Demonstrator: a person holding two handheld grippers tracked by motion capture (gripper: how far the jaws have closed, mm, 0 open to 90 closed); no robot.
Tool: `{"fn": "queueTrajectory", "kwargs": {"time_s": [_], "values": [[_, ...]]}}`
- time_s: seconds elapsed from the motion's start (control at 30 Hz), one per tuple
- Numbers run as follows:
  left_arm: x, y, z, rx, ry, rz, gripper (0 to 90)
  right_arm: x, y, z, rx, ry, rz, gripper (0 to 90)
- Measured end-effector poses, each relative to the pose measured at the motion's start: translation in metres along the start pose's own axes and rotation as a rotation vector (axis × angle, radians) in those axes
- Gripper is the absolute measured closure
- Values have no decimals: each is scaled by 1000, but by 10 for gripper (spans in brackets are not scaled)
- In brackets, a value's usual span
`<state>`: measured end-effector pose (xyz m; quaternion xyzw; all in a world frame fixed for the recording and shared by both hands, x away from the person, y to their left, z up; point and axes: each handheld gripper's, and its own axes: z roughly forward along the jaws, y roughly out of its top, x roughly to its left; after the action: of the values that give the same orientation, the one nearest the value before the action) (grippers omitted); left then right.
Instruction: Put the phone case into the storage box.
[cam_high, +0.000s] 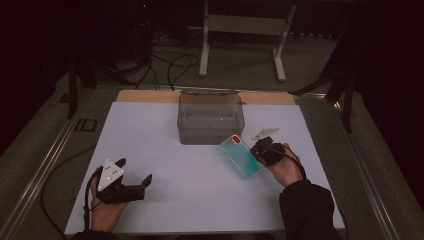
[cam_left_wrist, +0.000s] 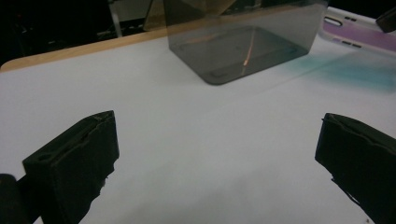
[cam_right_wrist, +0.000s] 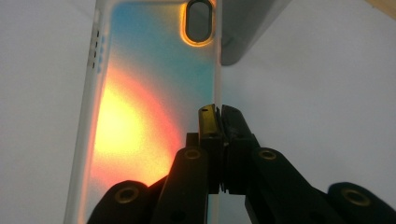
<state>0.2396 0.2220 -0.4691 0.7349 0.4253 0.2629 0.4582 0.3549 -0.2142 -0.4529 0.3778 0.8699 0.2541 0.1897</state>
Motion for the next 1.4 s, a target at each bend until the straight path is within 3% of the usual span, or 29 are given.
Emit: {"fn": "queueTrajectory", "kwargs": {"time_s": [0.43,0.63,1.4], "values": [[-4,14,10,13,-35,22,3,8,9,-6,-31,-7,-46,886],[-4,23,14,18,-69,21,3,13,12,-8,-48,-7,-73,886],[-13,46,34,35,-118,55,9,33,28,-20,-101,-17,-163,886]]}}
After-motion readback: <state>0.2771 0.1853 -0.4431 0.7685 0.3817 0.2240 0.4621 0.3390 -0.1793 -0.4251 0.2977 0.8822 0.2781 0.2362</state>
